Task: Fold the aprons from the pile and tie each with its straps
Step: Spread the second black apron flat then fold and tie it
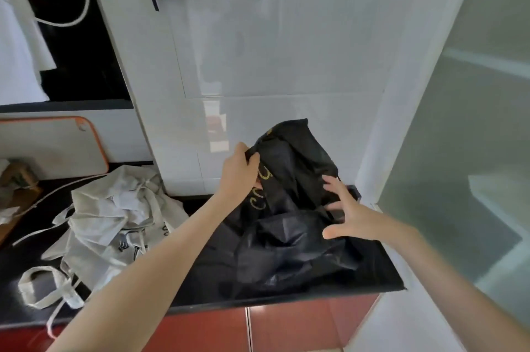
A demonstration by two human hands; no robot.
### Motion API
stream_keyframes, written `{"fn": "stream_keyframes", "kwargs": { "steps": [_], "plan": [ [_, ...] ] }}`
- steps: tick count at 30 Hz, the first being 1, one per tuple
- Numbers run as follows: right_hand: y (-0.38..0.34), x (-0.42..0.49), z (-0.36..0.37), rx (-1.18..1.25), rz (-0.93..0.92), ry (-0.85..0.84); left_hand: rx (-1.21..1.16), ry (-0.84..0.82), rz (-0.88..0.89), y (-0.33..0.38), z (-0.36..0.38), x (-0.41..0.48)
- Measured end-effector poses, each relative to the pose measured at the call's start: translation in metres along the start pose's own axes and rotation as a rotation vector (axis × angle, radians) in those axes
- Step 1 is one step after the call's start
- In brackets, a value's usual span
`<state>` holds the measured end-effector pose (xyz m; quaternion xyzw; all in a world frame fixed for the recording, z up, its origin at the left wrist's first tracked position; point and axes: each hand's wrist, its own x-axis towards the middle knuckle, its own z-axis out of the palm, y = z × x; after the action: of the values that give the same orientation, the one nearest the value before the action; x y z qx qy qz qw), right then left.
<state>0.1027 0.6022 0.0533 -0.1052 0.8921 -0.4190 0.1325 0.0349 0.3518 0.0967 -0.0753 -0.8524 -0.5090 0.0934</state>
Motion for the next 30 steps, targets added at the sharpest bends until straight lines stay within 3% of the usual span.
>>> {"fn": "stream_keyframes", "kwargs": {
  "steps": [3,8,10,13,17,20,22,25,30],
  "plan": [
    [0.010,-0.009,0.015,-0.023,0.094,-0.087,-0.280,0.047,-0.143,0.004,-0.002,0.000],
    [-0.010,-0.005,0.032,-0.116,-0.008,0.050,-0.494,-0.044,-0.276,0.005,0.003,-0.005],
    [-0.020,-0.006,0.032,-0.086,-0.018,0.112,-0.520,-0.179,-0.285,0.004,0.001,-0.007],
    [-0.036,-0.008,0.030,0.058,-0.047,0.228,-0.366,-0.532,-0.221,0.002,-0.006,-0.015],
    [-0.042,0.004,0.028,-0.109,-0.135,0.424,-0.189,-0.861,-0.127,-0.009,-0.001,-0.023],
    [-0.044,0.010,0.031,-0.219,-0.146,0.486,0.082,-0.919,0.041,-0.008,0.010,-0.027],
    [-0.046,0.010,0.031,-0.291,-0.157,0.424,0.173,-0.934,0.161,-0.004,0.013,-0.031],
    [-0.052,0.001,0.033,-0.207,-0.090,0.321,0.063,-0.915,0.200,-0.011,0.016,-0.034],
    [-0.053,-0.007,0.040,-0.221,0.033,0.329,-0.028,-0.867,0.156,-0.021,0.016,-0.044]
  ]
}}
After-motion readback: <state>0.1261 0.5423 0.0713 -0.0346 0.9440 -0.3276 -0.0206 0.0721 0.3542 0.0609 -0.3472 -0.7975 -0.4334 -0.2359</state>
